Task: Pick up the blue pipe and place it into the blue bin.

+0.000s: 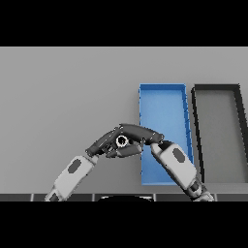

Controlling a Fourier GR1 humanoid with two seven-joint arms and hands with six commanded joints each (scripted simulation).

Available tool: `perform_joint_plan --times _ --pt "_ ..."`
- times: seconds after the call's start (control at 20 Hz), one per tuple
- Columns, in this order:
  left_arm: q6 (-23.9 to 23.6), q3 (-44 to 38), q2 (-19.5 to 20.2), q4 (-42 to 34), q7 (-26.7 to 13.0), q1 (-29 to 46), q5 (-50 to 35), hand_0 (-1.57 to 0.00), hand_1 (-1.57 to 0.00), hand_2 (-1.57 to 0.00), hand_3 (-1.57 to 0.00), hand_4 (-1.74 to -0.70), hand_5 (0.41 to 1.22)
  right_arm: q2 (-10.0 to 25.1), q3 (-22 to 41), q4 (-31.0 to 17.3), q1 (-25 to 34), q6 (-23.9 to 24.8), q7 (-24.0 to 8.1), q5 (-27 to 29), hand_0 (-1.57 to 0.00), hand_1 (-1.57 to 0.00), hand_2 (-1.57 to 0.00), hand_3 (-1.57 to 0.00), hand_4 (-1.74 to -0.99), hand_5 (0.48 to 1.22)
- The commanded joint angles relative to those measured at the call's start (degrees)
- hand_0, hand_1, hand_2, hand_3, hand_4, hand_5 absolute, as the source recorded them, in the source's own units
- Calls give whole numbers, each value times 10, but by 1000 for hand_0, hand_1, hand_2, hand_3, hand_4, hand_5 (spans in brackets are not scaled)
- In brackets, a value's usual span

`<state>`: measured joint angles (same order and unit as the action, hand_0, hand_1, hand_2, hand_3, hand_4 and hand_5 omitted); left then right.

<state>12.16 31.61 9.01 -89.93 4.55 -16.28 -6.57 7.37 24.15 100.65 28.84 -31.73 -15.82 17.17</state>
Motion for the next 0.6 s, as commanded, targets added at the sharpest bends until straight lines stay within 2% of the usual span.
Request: perform_joint_plan --times 0.0,0.1,0.15,0.2,0.3,0.4,0.55 --pt "3 6 15 -2 7 -5 15 -1157 -1083 -977 -1066 -1535 1221 -1 -1 5 -4 3 -9 14 -1541 -1540 -1542 -1529 -1483 1179" --pt "24 19 37 -2 7 -12 45 -740 -693 -625 -682 -1307 1221 -10 -1 7 -7 1 -34 13 -1552 -1551 -1552 -1544 -1488 1194" --pt "31 21 42 -3 3 -16 54 -592 -554 -500 -546 -1216 1221 -11 -4 9 -9 -5 -33 7 -1556 -1555 -1556 -1549 -1490 1199" --pt "33 24 44 2 12 -17 68 -473 -443 -399 -436 -1143 1187 -16 -4 12 -12 -9 -45 3 -1559 -1558 -1559 -1554 -1491 1204" --pt "30 24 48 0 14 -14 77 -303 -283 -255 -279 -1041 1020 -28 -12 9 -12 -22 -43 -1 -1563 -1563 -1563 -1560 -1493 1210" --pt "24 22 51 13 -11 -18 88 -193 -181 -163 -178 -968 849 -33 -13 23 -19 -25 -15 -1 -1566 -1566 -1566 -1564 -1495 1214" --pt "18 24 46 21 -14 -19 95 -98 -92 -83 -91 -898 697 -40 -10 22 -20 -26 -15 -26 -1568 -1568 -1568 -1567 -1496 1217"
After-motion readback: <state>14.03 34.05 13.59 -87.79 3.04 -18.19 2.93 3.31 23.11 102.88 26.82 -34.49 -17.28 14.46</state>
